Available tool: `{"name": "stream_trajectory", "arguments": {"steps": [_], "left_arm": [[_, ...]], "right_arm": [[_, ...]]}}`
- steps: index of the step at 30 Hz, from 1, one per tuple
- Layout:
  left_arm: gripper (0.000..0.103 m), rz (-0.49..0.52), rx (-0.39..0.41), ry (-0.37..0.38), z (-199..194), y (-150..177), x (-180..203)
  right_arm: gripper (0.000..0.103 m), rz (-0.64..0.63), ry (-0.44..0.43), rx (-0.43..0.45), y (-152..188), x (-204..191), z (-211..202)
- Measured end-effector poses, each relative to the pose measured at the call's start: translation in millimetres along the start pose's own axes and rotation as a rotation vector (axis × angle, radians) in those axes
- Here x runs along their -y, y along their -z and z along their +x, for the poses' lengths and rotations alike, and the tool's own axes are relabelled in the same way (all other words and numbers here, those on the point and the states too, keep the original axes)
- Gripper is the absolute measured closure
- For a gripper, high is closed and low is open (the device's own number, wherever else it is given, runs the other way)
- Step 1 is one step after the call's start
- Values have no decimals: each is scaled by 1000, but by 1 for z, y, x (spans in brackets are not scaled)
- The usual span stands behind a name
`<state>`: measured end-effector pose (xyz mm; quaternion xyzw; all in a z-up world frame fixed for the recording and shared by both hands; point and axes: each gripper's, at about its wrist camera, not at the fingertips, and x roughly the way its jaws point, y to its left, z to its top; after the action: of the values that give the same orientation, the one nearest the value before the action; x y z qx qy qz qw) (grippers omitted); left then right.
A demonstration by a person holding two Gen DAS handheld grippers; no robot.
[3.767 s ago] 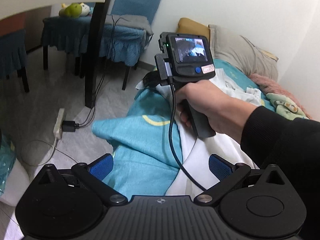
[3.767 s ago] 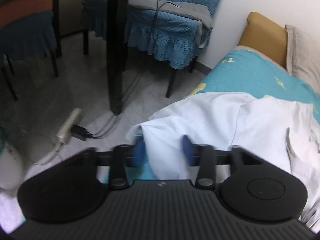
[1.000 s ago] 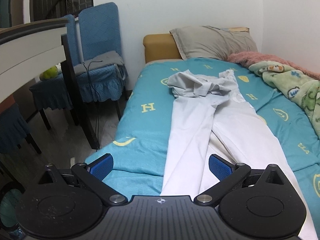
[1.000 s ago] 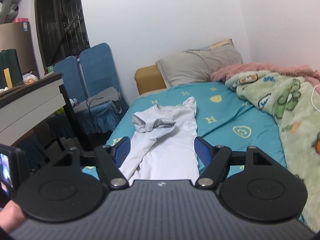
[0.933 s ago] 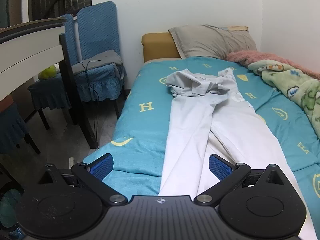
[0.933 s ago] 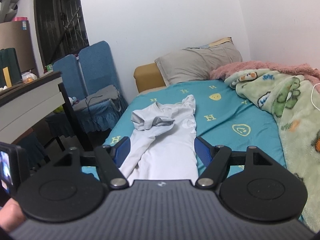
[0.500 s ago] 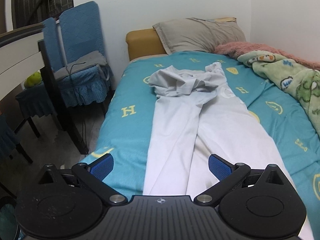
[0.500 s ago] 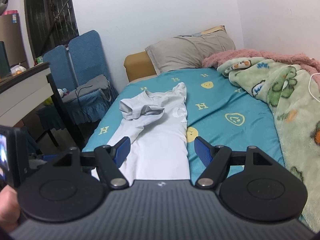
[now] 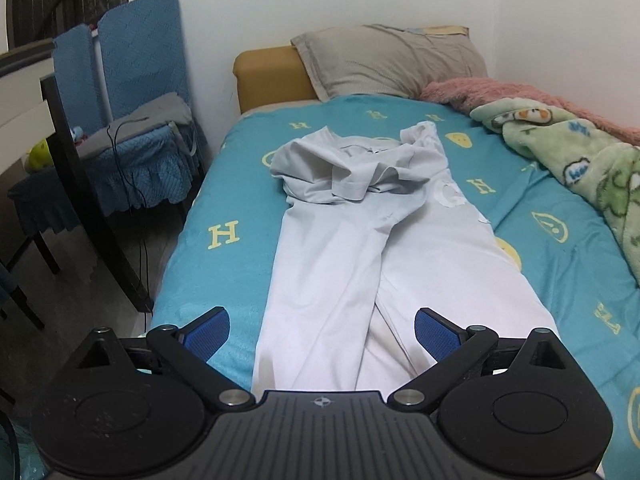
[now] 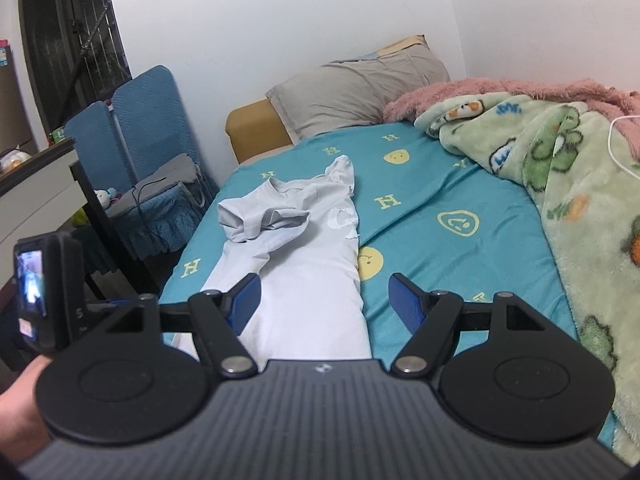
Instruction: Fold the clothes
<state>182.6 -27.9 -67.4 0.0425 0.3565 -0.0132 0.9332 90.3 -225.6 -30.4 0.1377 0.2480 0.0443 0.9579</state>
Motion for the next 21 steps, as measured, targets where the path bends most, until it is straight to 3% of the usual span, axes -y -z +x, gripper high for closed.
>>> {"name": "stream_trajectory", "arguments": {"steps": [6, 10, 14, 18, 21], "left_arm": [[7, -93, -38, 33, 35, -19, -13], [17, -231, -103, 197, 73, -35, -29], [20, -313, -57, 233, 103, -48, -38], [35, -379, -35, 301, 132, -63, -40], [36, -399, -10, 336, 151, -77, -37]], "right_arm": [[31, 13, -1, -30, 4, 2, 7], [31, 35, -2, -54, 5, 4, 14], [31, 62, 7, -89, 9, 7, 26], [31, 112, 4, -128, 12, 15, 37], [31, 142, 0, -146, 14, 18, 43]]}}
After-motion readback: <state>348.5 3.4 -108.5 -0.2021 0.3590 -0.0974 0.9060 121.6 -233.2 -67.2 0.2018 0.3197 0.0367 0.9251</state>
